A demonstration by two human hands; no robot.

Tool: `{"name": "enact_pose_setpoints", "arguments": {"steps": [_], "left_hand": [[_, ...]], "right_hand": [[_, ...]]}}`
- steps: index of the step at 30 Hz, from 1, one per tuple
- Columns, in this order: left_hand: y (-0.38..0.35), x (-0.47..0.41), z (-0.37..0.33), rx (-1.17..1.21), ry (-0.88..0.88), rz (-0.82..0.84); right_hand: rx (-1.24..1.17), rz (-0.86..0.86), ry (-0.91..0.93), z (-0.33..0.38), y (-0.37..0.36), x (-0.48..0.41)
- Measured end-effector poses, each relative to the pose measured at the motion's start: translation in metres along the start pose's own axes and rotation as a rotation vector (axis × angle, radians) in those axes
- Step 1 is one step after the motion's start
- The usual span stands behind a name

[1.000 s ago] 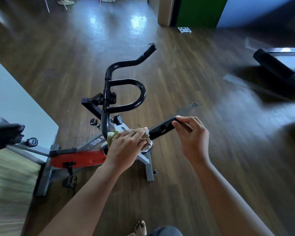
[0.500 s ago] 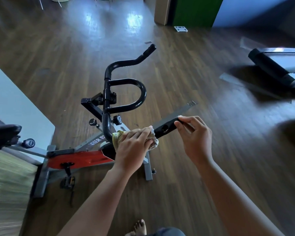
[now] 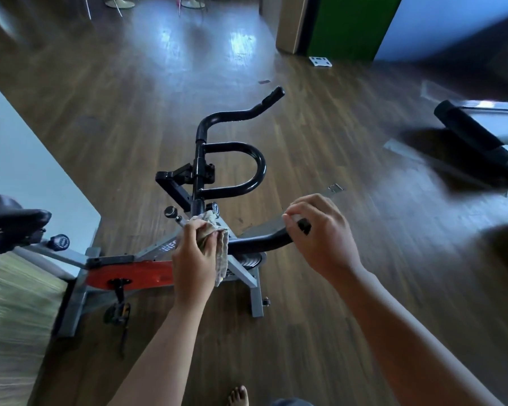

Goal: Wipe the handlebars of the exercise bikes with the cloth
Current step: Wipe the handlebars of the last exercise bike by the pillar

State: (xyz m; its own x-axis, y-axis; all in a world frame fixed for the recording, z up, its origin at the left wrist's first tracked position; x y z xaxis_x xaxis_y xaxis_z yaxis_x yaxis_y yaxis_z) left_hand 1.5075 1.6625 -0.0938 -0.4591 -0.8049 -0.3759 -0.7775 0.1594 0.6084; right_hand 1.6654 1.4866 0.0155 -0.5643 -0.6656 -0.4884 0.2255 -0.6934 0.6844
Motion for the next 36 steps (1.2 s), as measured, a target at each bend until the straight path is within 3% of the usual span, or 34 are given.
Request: {"name": "enact_pose_setpoints", "arguments": {"steps": [5,9,15,24,31,36], "left_hand": [[-0.006,0.02,0.007,0.018,0.201,0.003],[-0.002,0.004,0.011,0.012,0.216,-0.001],[0.001,-0.048,0.027,0.023,0.298,0.103],[0.003,-0.011,0.026,0.081,0.337,0.056],[-0.019,-0.061,0.014,-0.158,0.192,0.219],[-0.023,-0.037,0.009,-0.263,-0.002,0.331]], "right_hand": [[-0.026,0.29,0.05,0.024,-0.074,0.002],[0.079,0.465,0.008,0.019,-0.115,0.012],[0.033,0.443,0.003,0.018,-0.115,0.01],[-0.063,0.385,-0.044,0.007,-0.116,0.01],[-0.091,0.354,-0.055,0.006,-0.115,0.012],[-0.116,0.327,-0.051,0.006,-0.114,0.013]]}}
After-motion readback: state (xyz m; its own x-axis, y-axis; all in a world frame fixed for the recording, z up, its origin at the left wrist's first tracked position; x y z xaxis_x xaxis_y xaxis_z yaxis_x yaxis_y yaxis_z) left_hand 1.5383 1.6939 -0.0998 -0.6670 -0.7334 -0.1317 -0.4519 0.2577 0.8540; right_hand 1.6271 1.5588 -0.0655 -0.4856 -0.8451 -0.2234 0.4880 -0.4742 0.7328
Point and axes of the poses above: each hand's wrist, its own x-axis away from the middle knuckle, its own y-axis out of the back of the hand, z = x × y, the point moved 10 cm from there along -x, towards the middle knuckle, and after that the axes turned 9 degrees about -x, right-handed, at the moved point
